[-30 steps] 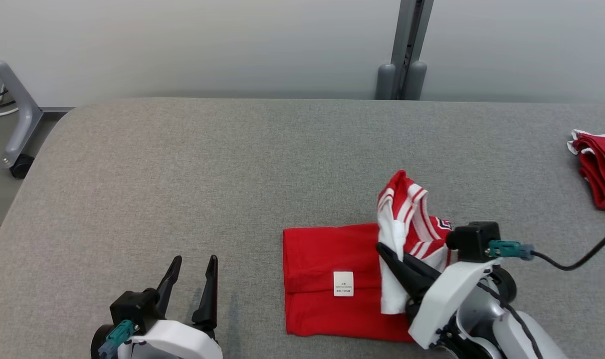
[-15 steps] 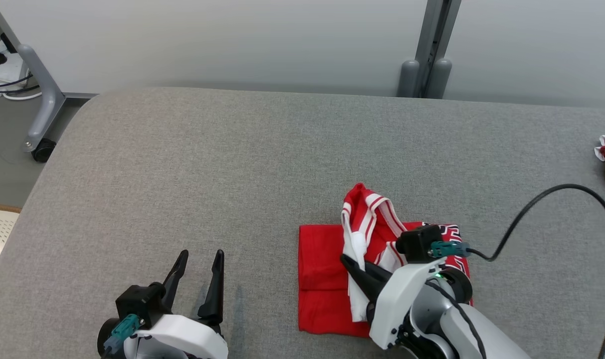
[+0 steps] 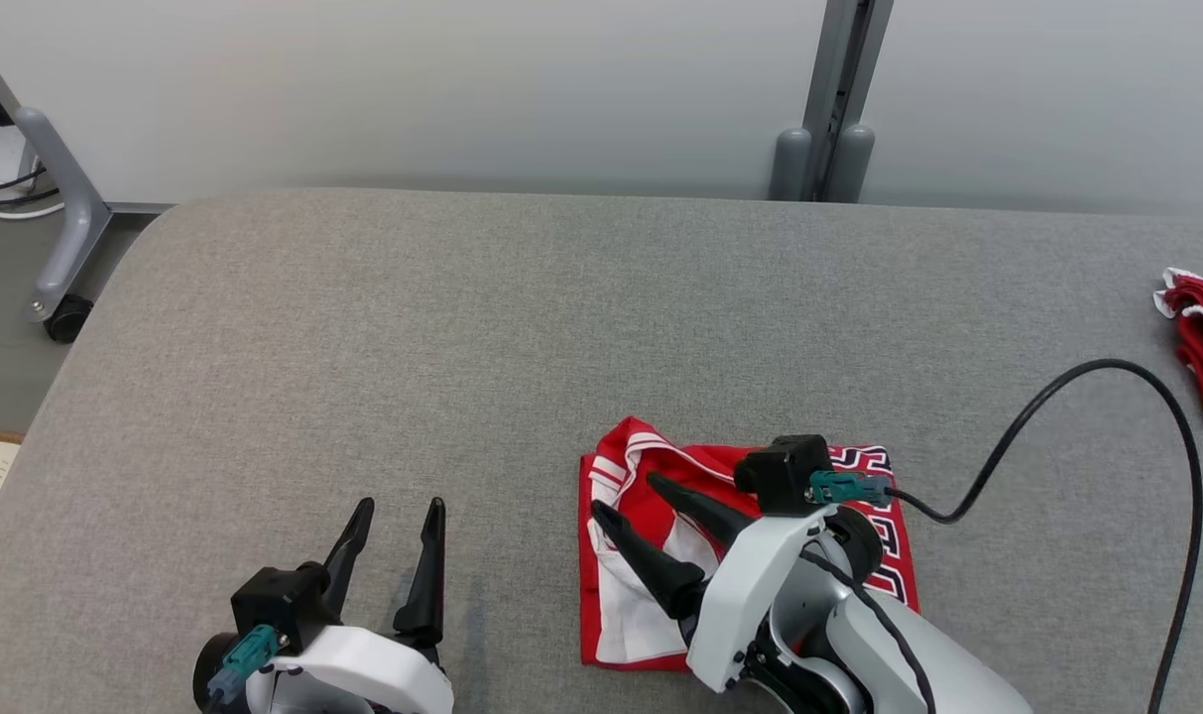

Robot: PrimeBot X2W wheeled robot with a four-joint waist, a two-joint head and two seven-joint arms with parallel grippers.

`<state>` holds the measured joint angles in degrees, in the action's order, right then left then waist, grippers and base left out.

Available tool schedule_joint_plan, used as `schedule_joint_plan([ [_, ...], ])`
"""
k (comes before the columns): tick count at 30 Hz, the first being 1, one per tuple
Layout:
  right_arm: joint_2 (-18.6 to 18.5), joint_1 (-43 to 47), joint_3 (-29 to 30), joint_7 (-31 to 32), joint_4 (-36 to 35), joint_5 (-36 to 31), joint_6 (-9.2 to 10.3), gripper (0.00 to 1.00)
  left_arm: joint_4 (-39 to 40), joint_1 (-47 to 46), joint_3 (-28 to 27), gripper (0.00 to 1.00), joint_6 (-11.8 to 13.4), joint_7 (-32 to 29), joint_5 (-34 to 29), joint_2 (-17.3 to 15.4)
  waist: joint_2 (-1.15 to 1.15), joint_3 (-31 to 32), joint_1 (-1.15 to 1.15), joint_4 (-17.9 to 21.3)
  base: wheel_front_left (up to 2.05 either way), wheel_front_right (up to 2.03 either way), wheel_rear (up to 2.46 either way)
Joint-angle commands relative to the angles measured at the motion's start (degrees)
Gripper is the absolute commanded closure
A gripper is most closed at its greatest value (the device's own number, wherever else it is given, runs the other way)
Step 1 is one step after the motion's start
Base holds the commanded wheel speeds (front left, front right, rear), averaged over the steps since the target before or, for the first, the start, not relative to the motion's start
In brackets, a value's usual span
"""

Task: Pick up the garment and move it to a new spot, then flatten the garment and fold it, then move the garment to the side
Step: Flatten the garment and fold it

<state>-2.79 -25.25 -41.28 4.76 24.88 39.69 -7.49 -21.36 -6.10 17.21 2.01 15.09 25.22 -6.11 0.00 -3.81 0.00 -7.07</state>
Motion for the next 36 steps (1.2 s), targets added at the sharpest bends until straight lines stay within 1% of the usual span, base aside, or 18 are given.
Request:
schedule_joint_plan([
  [1,-0.28,-0.63,0.53,-1.15,-0.51,-0.79,0.0,0.0,-0.13,-0.31,-0.28,0.0,-0.28,0.05,-0.28,-0.08,0.0,0.15,0.0,0.25,0.0,0.0,0.0],
  [5,-0.3,-0.68,3.7,-4.27,-1.83,-3.43,0.0,0.0,0.12,0.07,-0.32,0.0,-0.14,0.05,-0.43,-0.11,0.0,0.37,0.0,0.75,0.0,0.0,0.0],
  [10,-0.28,1.58,10.97,-7.84,-2.74,-8.88,0.0,0.0,0.54,0.58,-0.21,0.0,-0.06,0.05,-0.55,-0.1,0.0,0.61,0.0,1.35,0.0,0.0,0.0],
  [11,-0.28,1.58,10.97,-7.84,-2.74,-8.88,0.0,0.0,0.54,0.58,-0.21,0.0,-0.06,0.05,-0.55,-0.1,0.0,0.61,0.0,1.35,0.0,0.0,0.0],
  [12,-0.28,2.23,12.49,-8.22,-3.02,-9.68,0.0,0.0,0.58,0.64,-0.16,0.0,-0.08,0.05,-0.58,-0.1,0.0,0.64,0.0,1.46,0.0,0.0,0.0],
  [13,-0.29,3.46,15.8,-9.1,-3.76,-11.36,0.0,0.0,0.71,0.65,-0.08,0.0,-0.08,0.05,-0.69,-0.05,0.0,0.68,0.0,1.66,0.0,0.0,0.0],
  [14,-0.29,4.25,17.48,-9.49,-4.17,-12.11,0.0,0.0,0.79,0.66,-0.04,0.0,-0.08,0.06,-0.74,-0.06,0.0,0.69,0.0,1.77,0.0,0.0,0.0],
  [15,-0.28,5.09,19.07,-9.88,-4.66,-13.08,0.0,0.0,0.86,0.65,0.0,0.0,-0.07,0.06,-0.8,-0.05,0.0,0.71,0.0,1.87,0.0,0.0,0.0],
  [16,-0.28,5.09,19.07,-9.88,-4.66,-13.08,0.0,0.0,0.86,0.65,0.0,0.0,-0.07,0.06,-0.8,-0.05,0.0,0.71,0.0,1.87,0.0,0.0,0.0],
  [19,-0.27,7.69,23.72,-11.0,-5.99,-15.64,0.0,0.0,0.96,0.74,0.15,0.0,-0.09,0.06,-0.87,-0.09,0.0,0.74,0.0,2.15,0.0,0.0,0.0],
  [20,-0.28,8.59,25.06,-11.32,-6.54,-16.24,0.0,0.15,0.97,0.76,0.21,0.0,-0.07,0.06,-0.91,-0.08,0.0,0.74,0.0,2.2,0.0,0.0,0.0],
  [21,-0.26,9.48,26.25,-11.64,-7.03,-16.67,0.0,0.52,1.02,0.75,0.22,0.0,-0.06,0.06,-0.91,-0.11,0.0,0.74,0.0,2.23,0.0,0.0,0.0],
  [22,-0.26,10.35,27.36,-11.98,-7.43,-16.8,0.0,0.57,1.04,0.72,0.26,0.0,-0.08,0.06,-0.89,-0.13,0.0,0.73,0.0,2.25,0.0,0.0,0.0],
  [25,-0.26,13.0,30.21,-12.6,-8.54,-17.64,0.0,0.93,1.15,0.64,0.28,0.0,-0.18,0.06,-0.81,-0.29,0.0,0.72,0.0,2.2,0.0,0.0,0.0],
  [26,-0.26,13.76,30.98,-12.85,-8.71,-17.55,0.0,1.0,1.2,0.59,0.29,0.0,-0.19,0.06,-0.8,-0.32,0.0,0.69,0.0,2.16,0.0,0.0,0.0],
  [31,-0.26,16.8,32.78,-13.52,-7.73,-17.21,0.0,1.0,1.45,0.38,0.1,0.0,0.07,0.06,-0.76,-0.46,0.0,0.49,0.0,1.67,0.0,0.0,0.0],
  [36,-0.27,16.22,31.39,-13.8,-3.75,-15.94,0.0,1.0,1.69,-0.28,-0.03,0.0,0.4,0.06,-1.1,-0.85,0.0,-0.09,0.0,0.47,0.0,0.0,0.0],
])
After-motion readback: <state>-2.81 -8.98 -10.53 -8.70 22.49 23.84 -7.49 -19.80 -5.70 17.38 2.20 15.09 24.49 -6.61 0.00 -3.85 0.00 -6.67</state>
